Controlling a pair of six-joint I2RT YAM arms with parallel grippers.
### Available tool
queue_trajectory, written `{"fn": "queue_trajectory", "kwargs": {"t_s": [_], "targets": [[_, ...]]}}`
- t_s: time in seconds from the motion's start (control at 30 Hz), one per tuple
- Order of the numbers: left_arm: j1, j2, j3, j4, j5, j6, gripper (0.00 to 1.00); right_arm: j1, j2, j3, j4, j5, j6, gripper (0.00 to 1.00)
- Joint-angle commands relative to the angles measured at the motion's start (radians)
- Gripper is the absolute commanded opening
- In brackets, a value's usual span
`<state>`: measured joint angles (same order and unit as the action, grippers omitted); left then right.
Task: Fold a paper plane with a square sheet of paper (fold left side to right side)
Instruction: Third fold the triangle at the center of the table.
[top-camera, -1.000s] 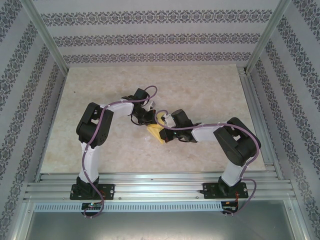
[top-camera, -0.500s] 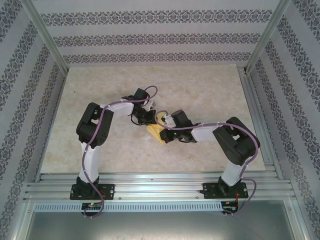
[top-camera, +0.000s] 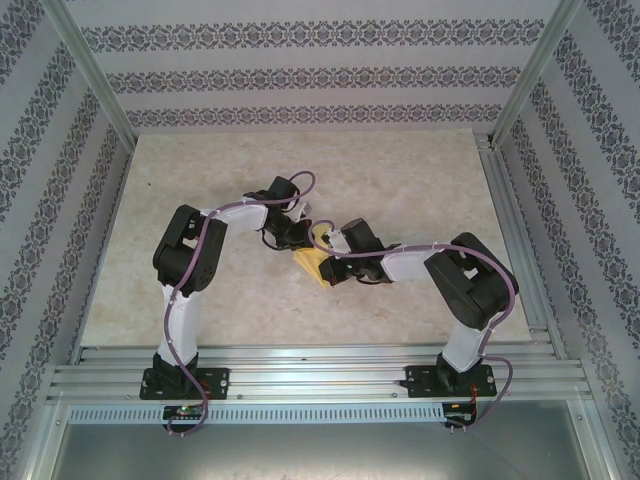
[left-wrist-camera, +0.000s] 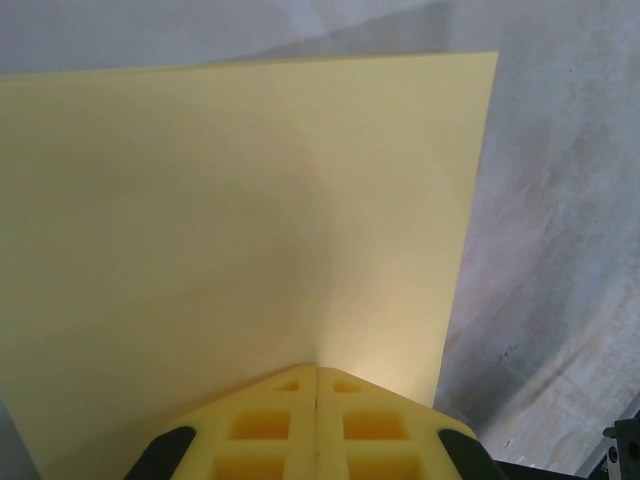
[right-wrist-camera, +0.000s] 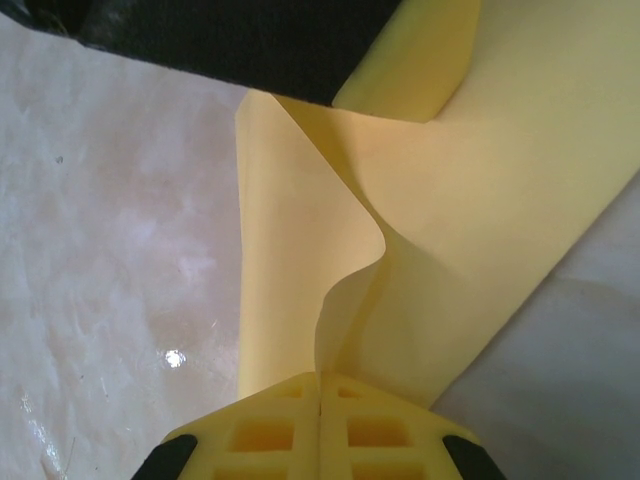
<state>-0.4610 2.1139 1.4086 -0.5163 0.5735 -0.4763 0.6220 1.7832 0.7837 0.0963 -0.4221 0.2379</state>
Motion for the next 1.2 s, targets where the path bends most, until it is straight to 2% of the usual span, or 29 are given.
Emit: {"fn": "queue_trajectory", "kwargs": {"t_s": [0.0,0.27,0.63,1.17], "targets": [[-0.007,0.032,0.011,-0.036,-0.043,0.03,0.0,-0.022,-0.021,0.012,-0.002,-0.029,-0.013,0.0],[-0.007,0.03,0.011,-0.036,-0.037,0.031,0.0,-0.041,-0.016,0.023,0.008,-0.087,-0.019,0.0],[-0.008,0.028,0.016,-0.037,-0.035,0.031,0.0,-0.043,0.023,0.084,-0.047,-0.09,-0.05,0.0],[-0.008,0.027,0.018,-0.042,-0.04,0.034,0.0,-0.028,0.05,0.062,-0.054,-0.073,-0.043,0.0]]}}
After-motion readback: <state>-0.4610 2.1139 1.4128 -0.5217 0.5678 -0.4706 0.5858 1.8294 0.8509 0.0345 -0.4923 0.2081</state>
